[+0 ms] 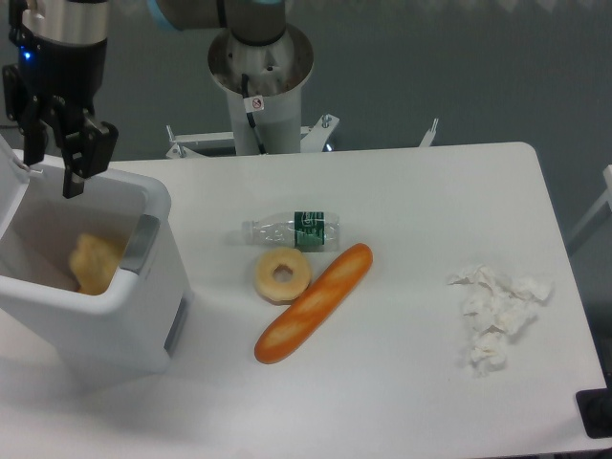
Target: Place the round bread in the trash can
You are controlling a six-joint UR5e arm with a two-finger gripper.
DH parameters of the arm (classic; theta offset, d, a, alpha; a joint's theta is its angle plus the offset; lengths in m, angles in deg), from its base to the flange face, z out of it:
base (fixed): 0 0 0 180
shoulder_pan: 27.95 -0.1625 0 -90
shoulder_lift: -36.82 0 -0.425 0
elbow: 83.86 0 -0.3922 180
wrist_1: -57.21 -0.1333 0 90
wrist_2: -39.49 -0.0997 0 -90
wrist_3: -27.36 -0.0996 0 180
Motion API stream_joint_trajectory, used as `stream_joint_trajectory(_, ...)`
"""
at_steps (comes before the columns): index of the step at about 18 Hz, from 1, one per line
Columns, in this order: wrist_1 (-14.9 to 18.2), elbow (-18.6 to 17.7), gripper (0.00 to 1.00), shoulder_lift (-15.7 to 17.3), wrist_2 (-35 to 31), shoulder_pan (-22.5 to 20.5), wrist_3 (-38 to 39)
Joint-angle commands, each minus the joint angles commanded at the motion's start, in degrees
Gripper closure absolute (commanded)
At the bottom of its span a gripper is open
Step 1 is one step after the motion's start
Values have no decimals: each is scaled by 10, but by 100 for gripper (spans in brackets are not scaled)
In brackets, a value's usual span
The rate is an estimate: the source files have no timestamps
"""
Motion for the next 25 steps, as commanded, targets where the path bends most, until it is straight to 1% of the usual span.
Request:
stream_joint_trajectory(2,1,-1,0,0,-31,-51,-6)
stream_joint_trajectory(4,2,-6,0,-1,-33,-99,-31)
stream_joint_trajectory(7,0,-31,0,0,-32,-183,-131)
stream_joint_trajectory(9,2,-37,0,-1,-31,-240,-189)
stream_joint_trajectory(11,3,-37,0,-6,-32,-279,-220)
stream_joint_trajectory(13,3,-40,0,-20,-33,-317,-252)
stream_joint_trajectory(15,4,-47,0,-34,-45,-334,-291)
stream_joint_trajectory(18,3,-54,0,-67,-120,-337,-337)
stream_joint_trajectory(22,-4,-51,0,-135,-168,-338,-373)
stream_joint_trajectory(24,-4,-40,0,-170,-195,-337,-375)
stream_joint_trajectory(25,-4,-39,0,-182,-198,-337,-375)
